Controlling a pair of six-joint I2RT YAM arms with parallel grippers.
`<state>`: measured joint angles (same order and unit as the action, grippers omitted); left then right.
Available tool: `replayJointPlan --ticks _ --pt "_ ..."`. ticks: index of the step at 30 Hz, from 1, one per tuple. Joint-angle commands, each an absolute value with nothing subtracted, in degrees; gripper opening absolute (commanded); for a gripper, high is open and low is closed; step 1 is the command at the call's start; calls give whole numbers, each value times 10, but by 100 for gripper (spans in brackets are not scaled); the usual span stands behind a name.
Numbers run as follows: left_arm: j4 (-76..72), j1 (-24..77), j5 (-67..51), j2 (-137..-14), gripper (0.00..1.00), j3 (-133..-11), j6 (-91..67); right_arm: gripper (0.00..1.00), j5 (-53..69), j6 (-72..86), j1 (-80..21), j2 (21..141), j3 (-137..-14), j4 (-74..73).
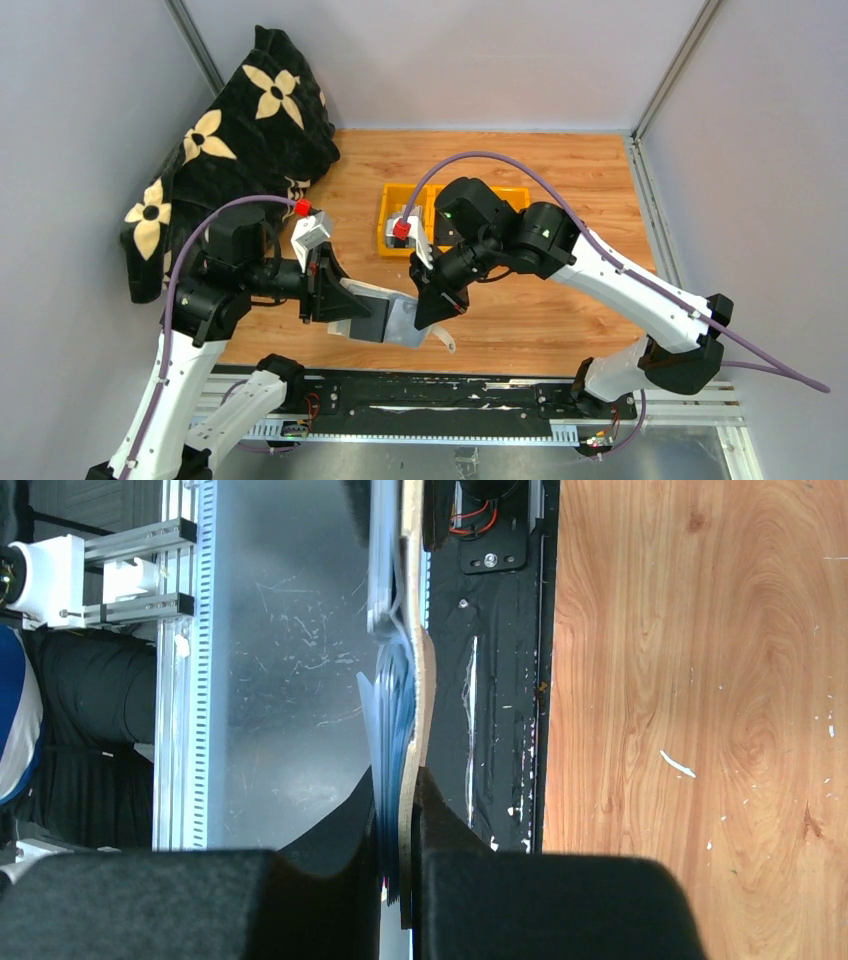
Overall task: Take the credit cards out of the card holder
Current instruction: Remove the credit card from the card holder.
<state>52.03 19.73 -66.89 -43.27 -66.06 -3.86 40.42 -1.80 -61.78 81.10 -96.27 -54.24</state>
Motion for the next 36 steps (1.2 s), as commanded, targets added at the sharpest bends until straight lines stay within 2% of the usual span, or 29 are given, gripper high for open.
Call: replayJointPlan --ticks 1,6,13,16,21,30,36 --pt "537 200 -679 -416 20 -640 -11 0 417 -36 -631 814 -1006 -555" --pt "537 200 -712 -417 9 -645 -25 0 432 -41 -631 805 -989 -535" --pt "540 200 -726 -436 0 -667 -57 40 391 -36 -626 779 -971 -476" --pt "541 199 -712 -447 0 -672 -73 45 345 -14 -599 738 -948 -413" --pt "541 199 -716 -452 0 -685 -78 58 422 19 -568 660 -839 -260" --pt "541 199 -738 -453 0 -723 -81 63 500 32 -568 708 -810 -199" --pt "541 199 -710 -443 0 -725 -87 62 390 69 -559 650 -783 -125"
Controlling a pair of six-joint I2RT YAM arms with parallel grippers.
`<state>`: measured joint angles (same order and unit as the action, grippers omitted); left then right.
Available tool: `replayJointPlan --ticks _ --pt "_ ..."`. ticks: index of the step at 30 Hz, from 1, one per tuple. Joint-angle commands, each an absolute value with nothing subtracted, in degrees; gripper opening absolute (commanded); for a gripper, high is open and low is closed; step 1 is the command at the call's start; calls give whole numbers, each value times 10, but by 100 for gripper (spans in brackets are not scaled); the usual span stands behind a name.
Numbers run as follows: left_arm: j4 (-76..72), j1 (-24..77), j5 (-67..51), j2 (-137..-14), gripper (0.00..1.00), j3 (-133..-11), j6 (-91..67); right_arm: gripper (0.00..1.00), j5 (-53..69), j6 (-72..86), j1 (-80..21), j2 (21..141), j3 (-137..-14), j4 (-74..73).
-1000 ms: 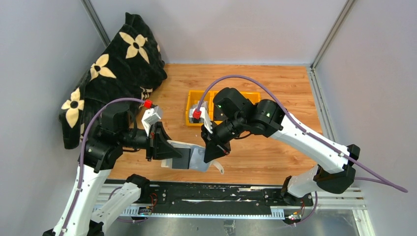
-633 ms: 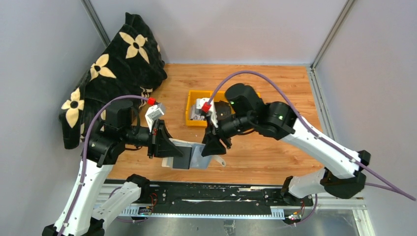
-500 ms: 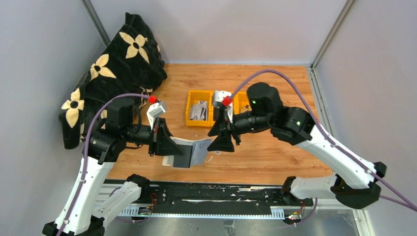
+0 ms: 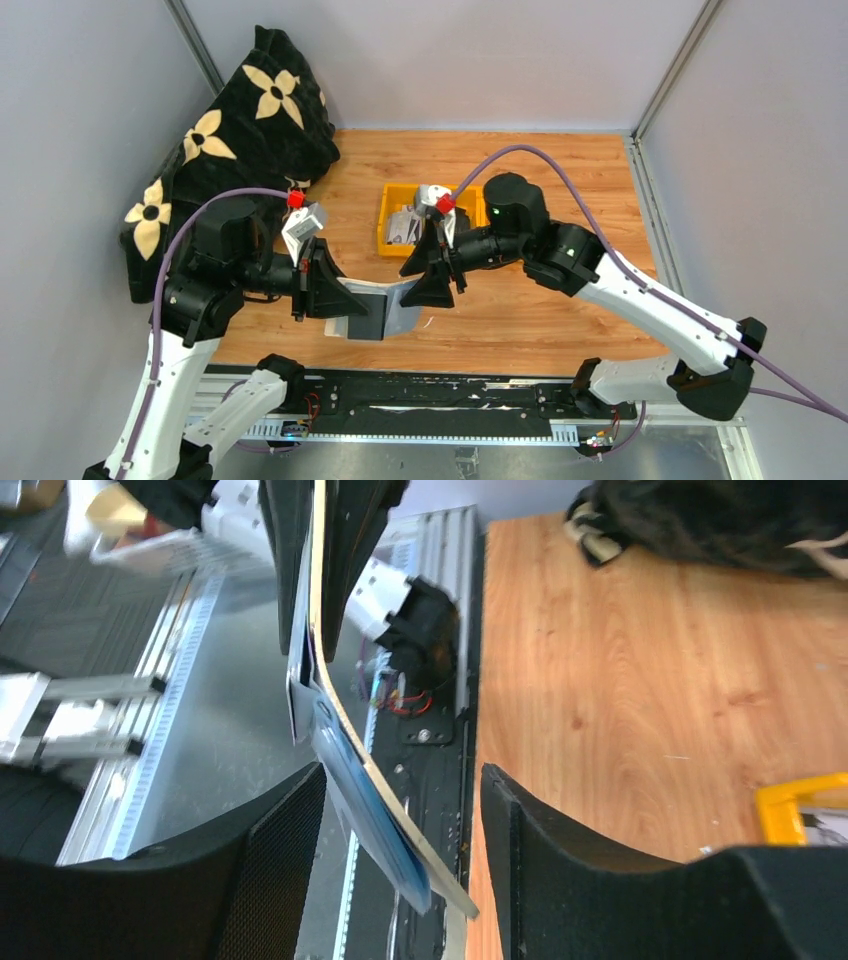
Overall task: Take the credit cards out of the card holder
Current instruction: Remove the credit card from the card holder.
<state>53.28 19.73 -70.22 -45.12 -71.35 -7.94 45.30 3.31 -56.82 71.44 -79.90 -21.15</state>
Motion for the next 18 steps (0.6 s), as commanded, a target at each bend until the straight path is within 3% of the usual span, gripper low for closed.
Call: replayJointPlan --ticks 1,5,10,18 --pt "540 199 -693 -442 0 -722 -91 61 358 82 -559 630 -776 -110" --pt "465 199 -634 -428 0 -688 -178 58 276 149 -559 553 -719 -22" --pt "235 199 -586 -371 0 -595 -349 55 366 267 -561 564 -670 69" --pt "256 199 -590 -376 0 -616 -347 53 406 338 -584 625 -629 146"
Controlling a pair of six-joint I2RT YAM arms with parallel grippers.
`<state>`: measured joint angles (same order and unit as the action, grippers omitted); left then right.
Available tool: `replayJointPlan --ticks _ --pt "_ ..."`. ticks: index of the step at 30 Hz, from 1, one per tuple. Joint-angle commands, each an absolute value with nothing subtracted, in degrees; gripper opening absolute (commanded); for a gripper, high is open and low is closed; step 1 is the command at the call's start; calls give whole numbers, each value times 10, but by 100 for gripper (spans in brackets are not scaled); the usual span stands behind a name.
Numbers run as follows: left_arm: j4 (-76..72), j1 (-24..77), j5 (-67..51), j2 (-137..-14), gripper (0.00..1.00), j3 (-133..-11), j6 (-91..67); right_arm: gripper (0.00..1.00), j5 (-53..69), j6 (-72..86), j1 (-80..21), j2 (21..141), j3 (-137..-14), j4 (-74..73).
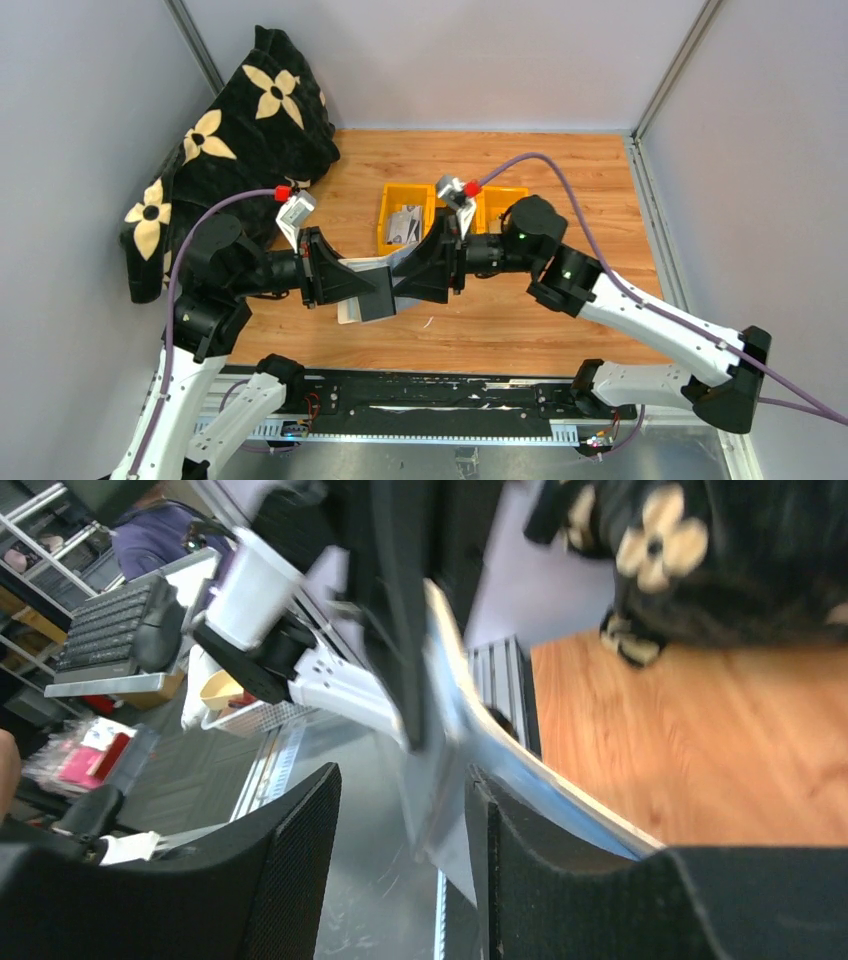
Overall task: Take the credit cards out of the card holder
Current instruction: Remove the credit card from the card holder.
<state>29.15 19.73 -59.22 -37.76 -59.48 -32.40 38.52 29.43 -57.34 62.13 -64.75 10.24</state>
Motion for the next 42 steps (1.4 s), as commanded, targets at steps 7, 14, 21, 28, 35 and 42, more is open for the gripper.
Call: replayJointPlan --ticks 7,14,21,28,35,42 --pt "251 199 -589 -370 0 -617 -352 53 406 354 -589 629 -607 174" --pt "243 199 -579 -373 0 -614 -357 43 425 395 -597 649 -592 251" --pt "253 199 -552 -373 4 -612 -348 28 354 392 -605 682 -600 248" --pt "229 199 -592 -368 16 -605 -363 0 278 412 -600 676 -560 282" --pt "159 200 -647 -353 31 -582 -432 0 284 441 -579 632 -495 358" --pt "151 199 -657 -342 29 -566 -442 0 274 455 -575 618 -475 388"
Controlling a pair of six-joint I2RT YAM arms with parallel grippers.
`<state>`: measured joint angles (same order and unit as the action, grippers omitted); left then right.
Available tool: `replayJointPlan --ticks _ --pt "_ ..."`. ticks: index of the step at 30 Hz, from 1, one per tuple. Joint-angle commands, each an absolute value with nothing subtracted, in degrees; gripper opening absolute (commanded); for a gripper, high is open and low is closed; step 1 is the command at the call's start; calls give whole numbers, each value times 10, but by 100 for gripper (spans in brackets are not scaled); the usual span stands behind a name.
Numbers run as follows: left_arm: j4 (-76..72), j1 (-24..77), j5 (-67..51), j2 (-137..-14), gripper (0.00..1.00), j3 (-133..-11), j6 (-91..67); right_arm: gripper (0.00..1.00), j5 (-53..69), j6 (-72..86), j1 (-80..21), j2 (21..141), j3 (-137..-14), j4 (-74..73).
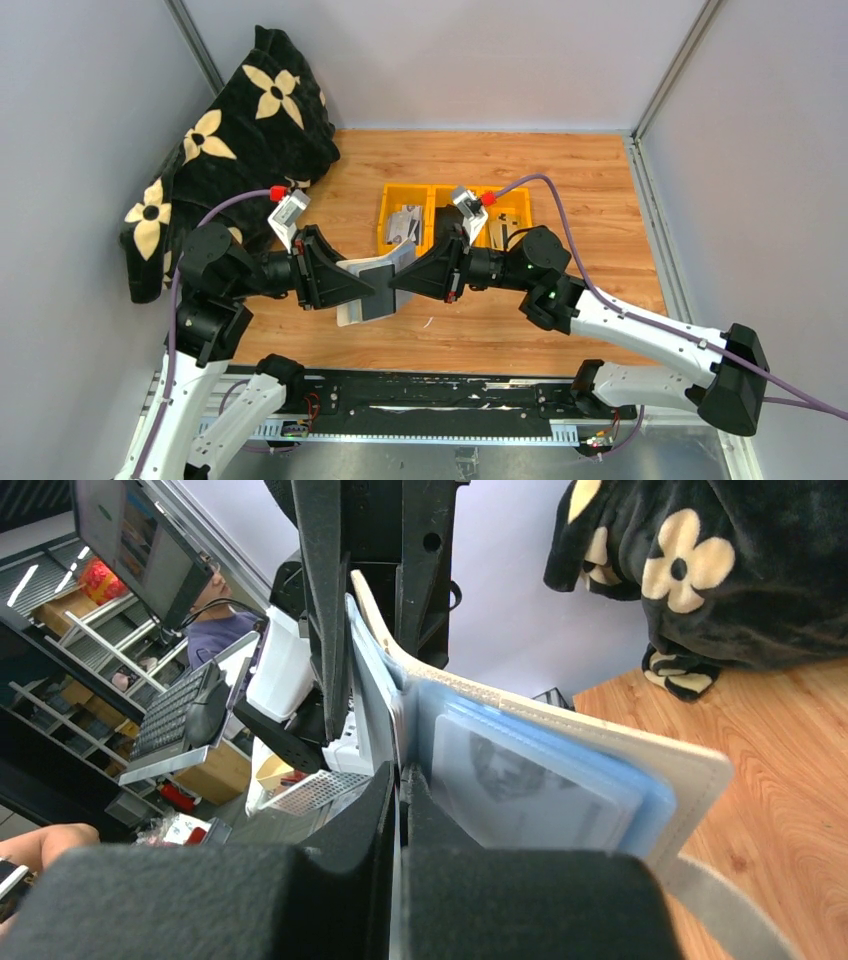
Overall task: Take the credit cards out of the card holder
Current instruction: Remove the credit card from the card holder.
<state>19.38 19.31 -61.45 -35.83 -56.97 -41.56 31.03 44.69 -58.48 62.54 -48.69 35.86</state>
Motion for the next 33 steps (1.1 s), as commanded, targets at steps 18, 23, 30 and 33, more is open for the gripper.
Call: replayJointPlan --ticks 18,23,30,33 --pt "147 199 -640 -337 6 -568 -456 0 258 480 -567 580 -433 425" --pt "150 199 -635 -340 2 -569 -449 3 270 485 -567 573 -424 434" --pt "178 199 -620 -348 0 -577 -420 25 329 518 -568 625 -456 456" --pt "184 199 -615 -349 0 -580 -413 21 341 536 -568 636 -452 485"
